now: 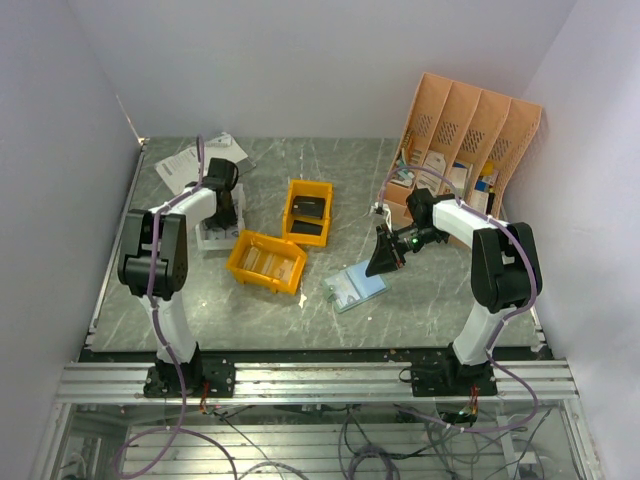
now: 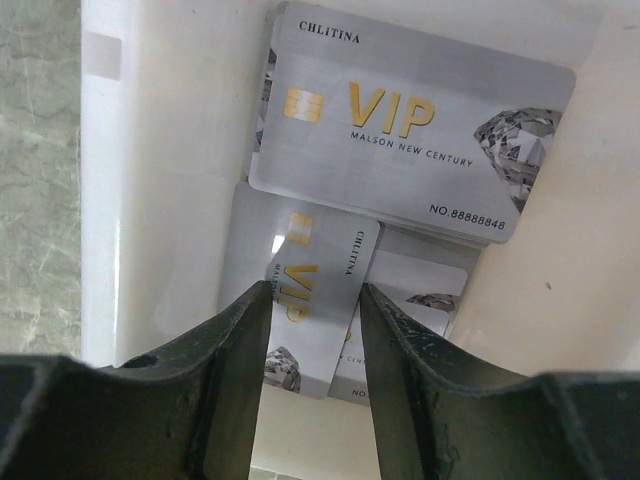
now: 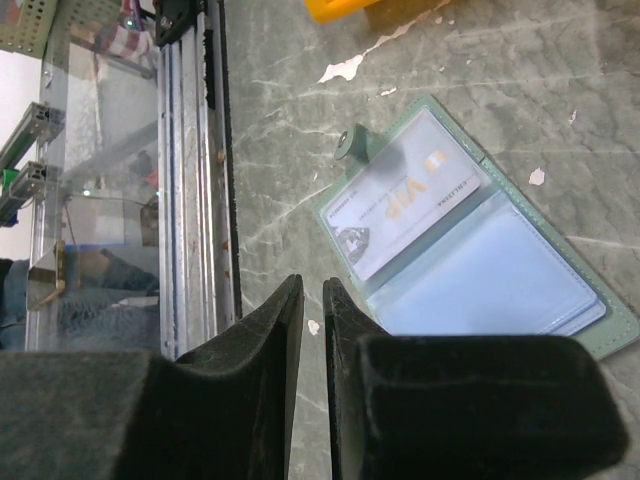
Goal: Put the credit cards into the card holder
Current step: Pick up the credit card from the storage box.
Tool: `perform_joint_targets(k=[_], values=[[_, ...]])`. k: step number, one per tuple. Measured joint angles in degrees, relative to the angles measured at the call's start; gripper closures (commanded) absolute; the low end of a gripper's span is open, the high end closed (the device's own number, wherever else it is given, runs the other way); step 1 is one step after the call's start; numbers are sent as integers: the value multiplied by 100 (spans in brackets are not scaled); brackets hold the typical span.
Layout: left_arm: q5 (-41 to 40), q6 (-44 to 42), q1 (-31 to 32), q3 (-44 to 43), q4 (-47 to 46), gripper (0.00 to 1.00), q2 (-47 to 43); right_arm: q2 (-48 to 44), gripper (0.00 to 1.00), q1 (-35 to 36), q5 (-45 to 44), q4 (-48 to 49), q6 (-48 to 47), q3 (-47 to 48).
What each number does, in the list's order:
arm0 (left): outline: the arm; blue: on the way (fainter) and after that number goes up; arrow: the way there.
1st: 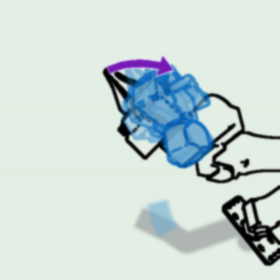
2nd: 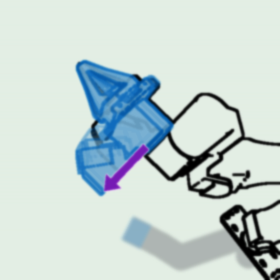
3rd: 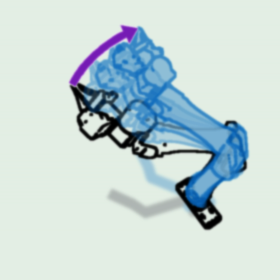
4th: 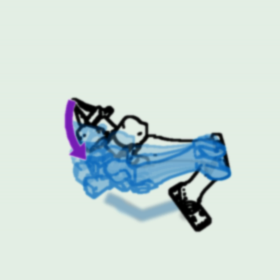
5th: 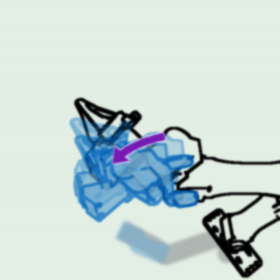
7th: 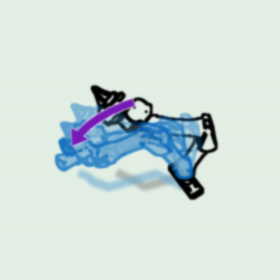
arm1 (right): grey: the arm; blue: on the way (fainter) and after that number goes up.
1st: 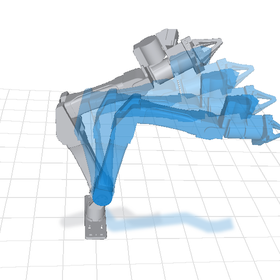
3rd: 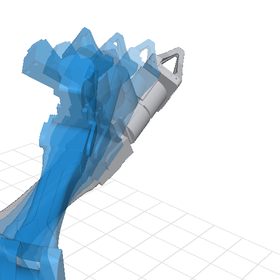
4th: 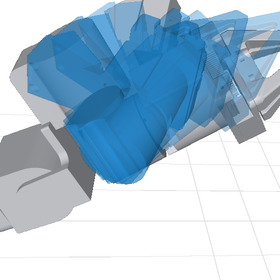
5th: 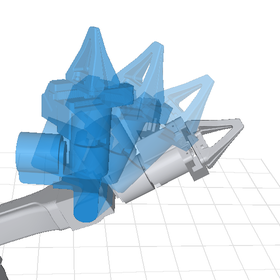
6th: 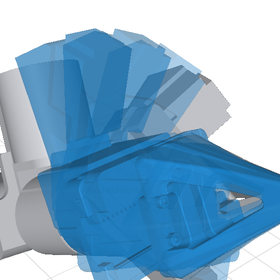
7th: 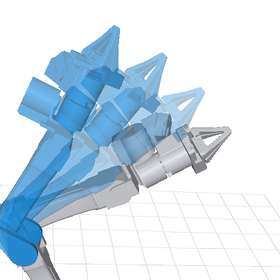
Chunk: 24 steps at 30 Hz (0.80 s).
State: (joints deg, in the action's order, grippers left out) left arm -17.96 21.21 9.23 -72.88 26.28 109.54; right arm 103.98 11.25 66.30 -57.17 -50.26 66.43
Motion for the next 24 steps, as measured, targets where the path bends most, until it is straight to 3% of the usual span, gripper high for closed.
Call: perform_joint_targets(k=[12,24], values=[[-153,-254,72,-24,-120,47,57,20,85,0,26,-46,-46,7],[-798,-485,291,-101,48,53,118,74,85,0,37,-138,-122,33]])
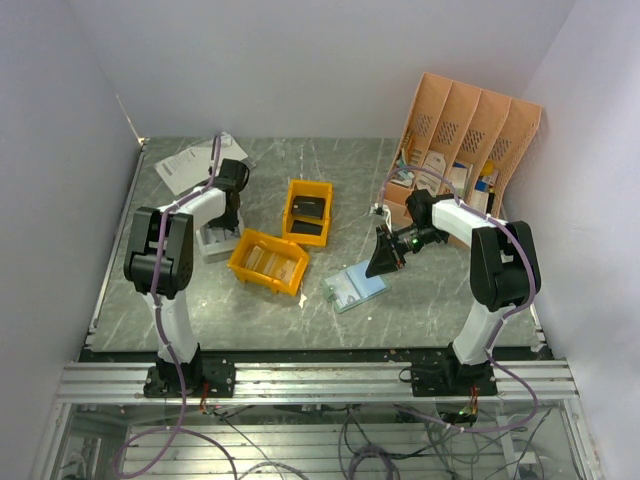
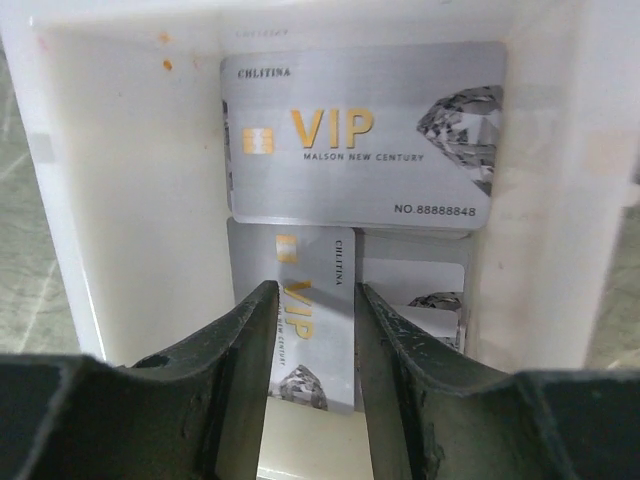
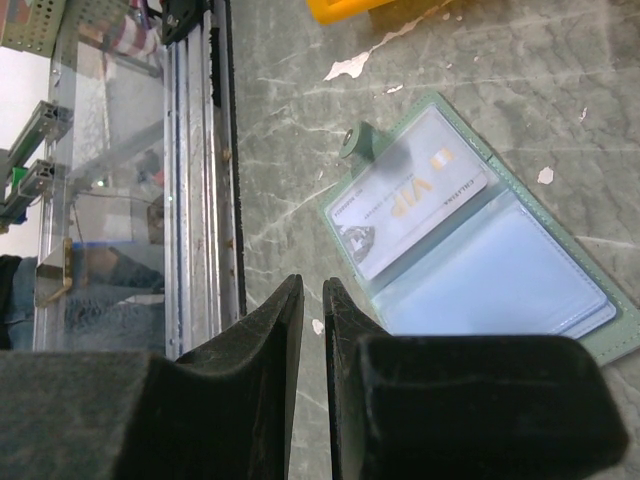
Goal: Put the credit cards into the card holder
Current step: Pick up the credit card from the storage box.
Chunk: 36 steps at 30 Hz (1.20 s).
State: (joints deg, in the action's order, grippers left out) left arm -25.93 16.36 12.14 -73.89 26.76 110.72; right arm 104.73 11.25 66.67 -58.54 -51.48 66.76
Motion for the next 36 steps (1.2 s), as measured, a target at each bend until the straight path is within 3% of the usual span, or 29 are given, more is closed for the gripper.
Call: perform_joint_targets(k=[8,17,36], values=[[-365,-151,20,-203,330,57,2,0,85,0,2,-4,-4,0],[-695,-208,17,-256,535,70,0,0,85,0,2,-7,-7,0],[-844,-269,-188,-352,717,80,-195,0,85,0,2,-70,-76,22]])
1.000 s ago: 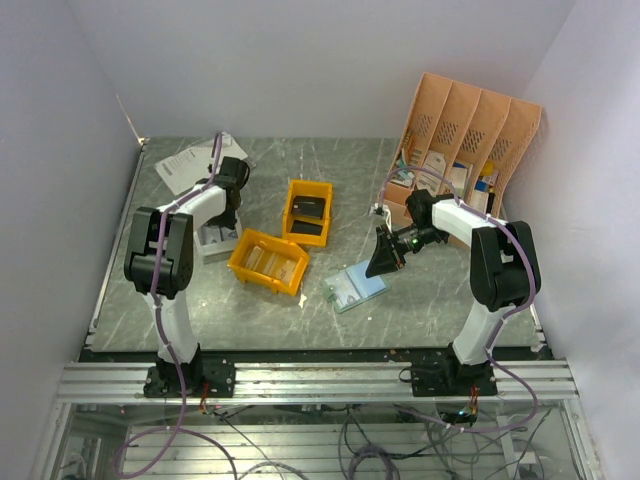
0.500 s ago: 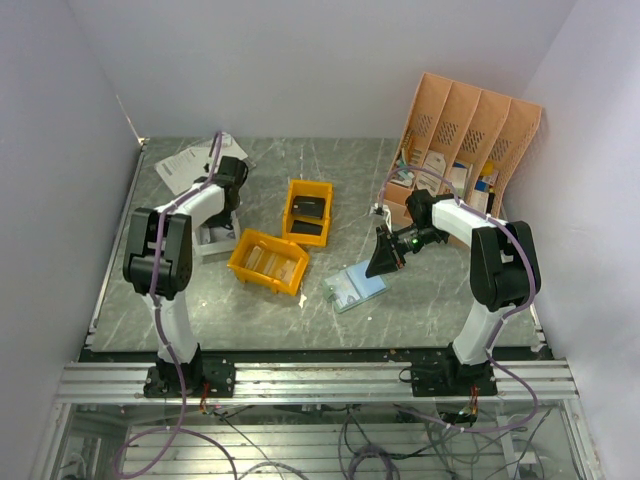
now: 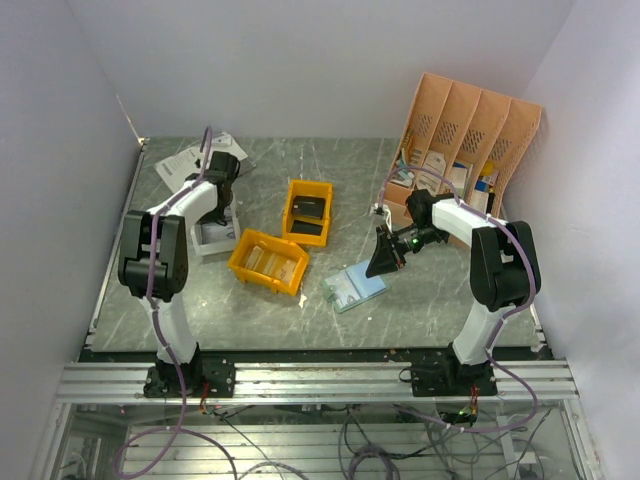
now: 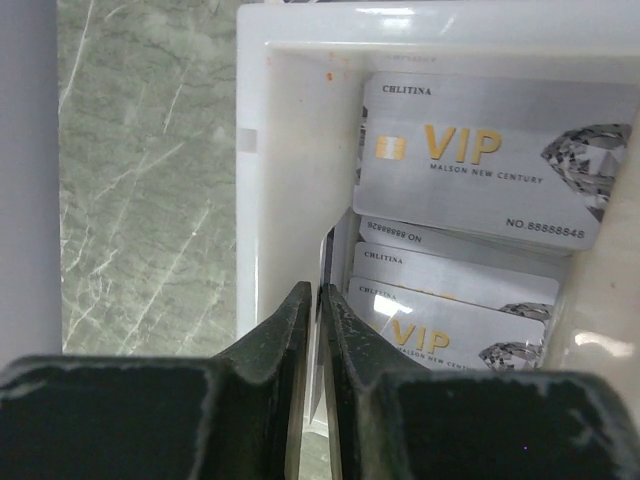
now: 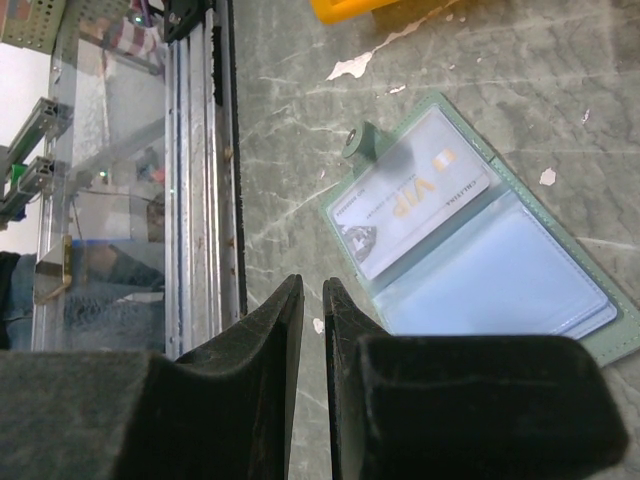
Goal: Put the credit cards into the card holder
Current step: Pick up the credit card from the storage box.
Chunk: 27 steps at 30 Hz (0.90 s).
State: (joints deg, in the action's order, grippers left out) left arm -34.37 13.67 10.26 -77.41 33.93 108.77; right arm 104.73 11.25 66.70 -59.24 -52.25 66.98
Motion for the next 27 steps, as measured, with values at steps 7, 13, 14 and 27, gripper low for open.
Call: perform_joint_targets(k=[7,13,14,27], values=[[59,0,-70,0,0,83,57,0,85,-2,2,-55,-55,20],[144,2,-70,0,-13,93,85,0,85,-2,4,-85,-76,22],[166,4,-72,0,-15,93,85,0,85,-2,4,-87,-76,22],[354,7,-81,-146,205,93,-608,0,85,-4,46,-168,-144,48]])
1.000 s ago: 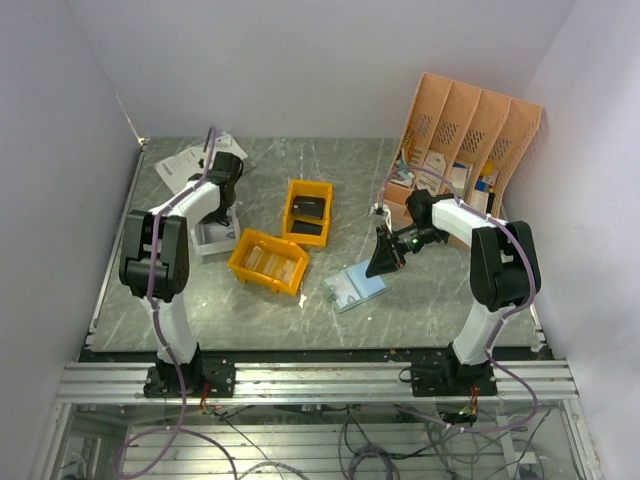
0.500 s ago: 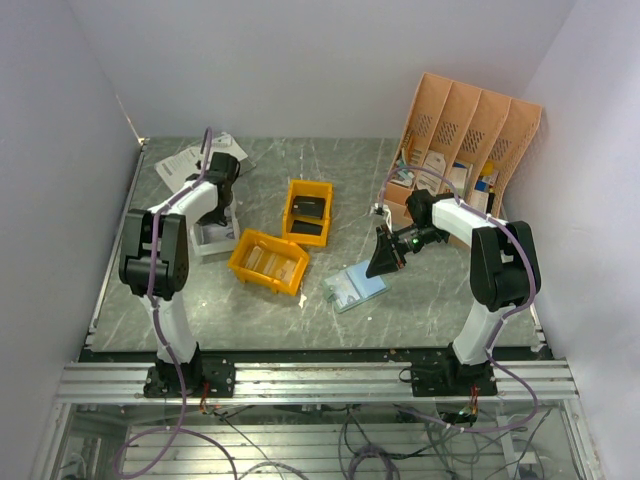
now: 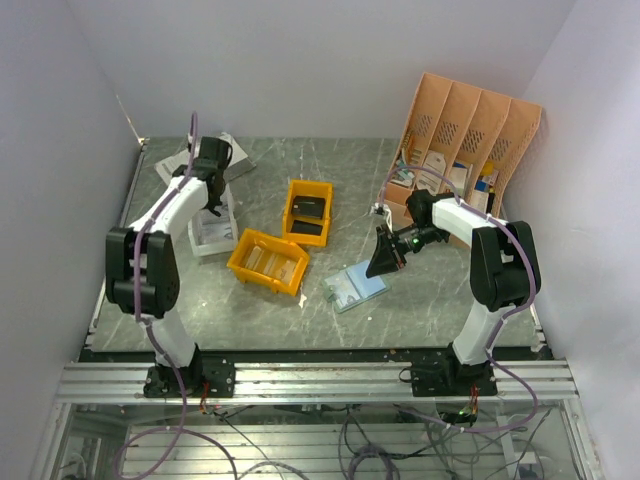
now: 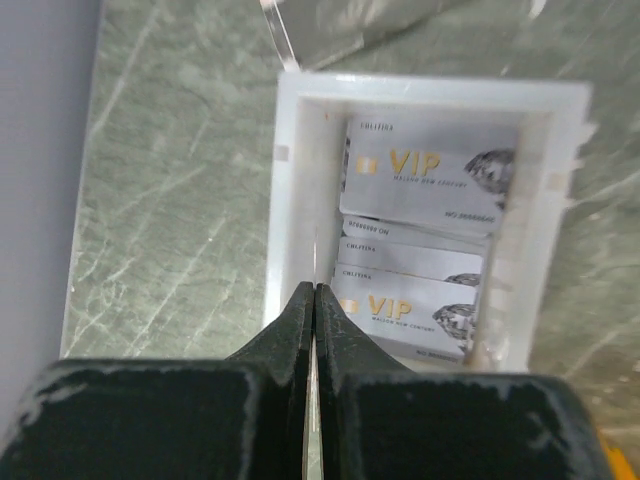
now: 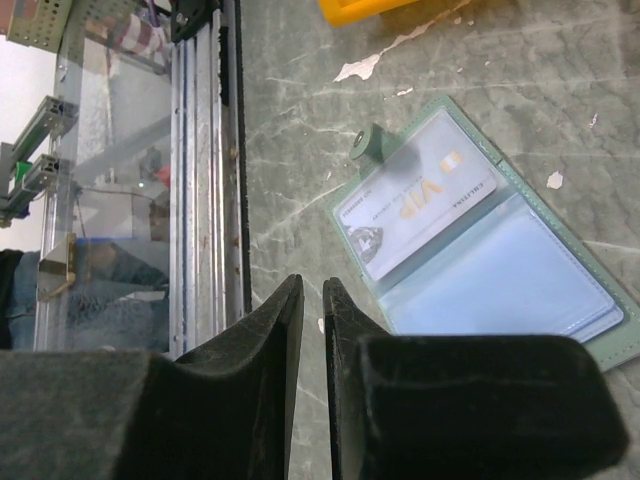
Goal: Put the credit cards into the card holder
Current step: Pick up the credit card from the storage box.
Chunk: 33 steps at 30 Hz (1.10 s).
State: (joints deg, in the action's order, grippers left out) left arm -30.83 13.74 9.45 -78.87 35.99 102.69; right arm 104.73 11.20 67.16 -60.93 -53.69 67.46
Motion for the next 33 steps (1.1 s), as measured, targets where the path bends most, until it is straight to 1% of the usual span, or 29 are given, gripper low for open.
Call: perform_joint_targets(k=[4,7,10,13,15,16,17,18,20,21,22,23,26,27,28,31,33], values=[[114,17,0,-190,9,93,-459,0,85,0,0,-11,-26,0],[398,66,-4,-188,31,93,-859,-13,85,0,-7,4,-24,0],[868,138,-11,-24,-37,93,-1537,-116,83,0,-55,122,35,-15],[1661,302,-28,260,-310,93,-2498,-400,79,0,-160,376,144,-96],[2328,509,-37,546,-719,93,-3104,-649,74,0,-267,584,240,-151],[2793,684,-37,787,-1056,93,-3429,-774,69,0,-317,671,286,-155],[3163,850,-37,975,-1325,93,-3633,-907,60,0,-356,769,330,-153],[3650,1106,-35,1276,-1773,93,-3840,-1049,50,0,-365,863,374,-144],[4315,1513,-7,1744,-2472,93,-4022,-1246,29,0,-345,979,518,-66],[4671,1797,61,2081,-2986,93,-4079,-1331,25,0,-282,1058,592,17],[4955,2076,142,2411,-3467,93,-4100,-1401,22,0,-162,1141,675,127],[5132,2304,247,2660,-3851,93,-4098,-1449,22,0,-11,1231,782,254],[5567,2975,691,3320,-5016,93,-4026,-1523,25,0,472,1587,1224,573],[5635,3198,859,3510,-5475,93,-4000,-1523,25,0,710,1801,1556,691],[5676,3418,1019,3696,-5987,93,-3969,-1523,26,0,737,1827,1589,704],[5654,3926,1462,4133,-7353,93,-3823,-1523,28,0,1158,2253,2402,754],[5587,4122,1731,4295,-8006,93,-3696,-1523,28,0,1394,2524,2955,750]])
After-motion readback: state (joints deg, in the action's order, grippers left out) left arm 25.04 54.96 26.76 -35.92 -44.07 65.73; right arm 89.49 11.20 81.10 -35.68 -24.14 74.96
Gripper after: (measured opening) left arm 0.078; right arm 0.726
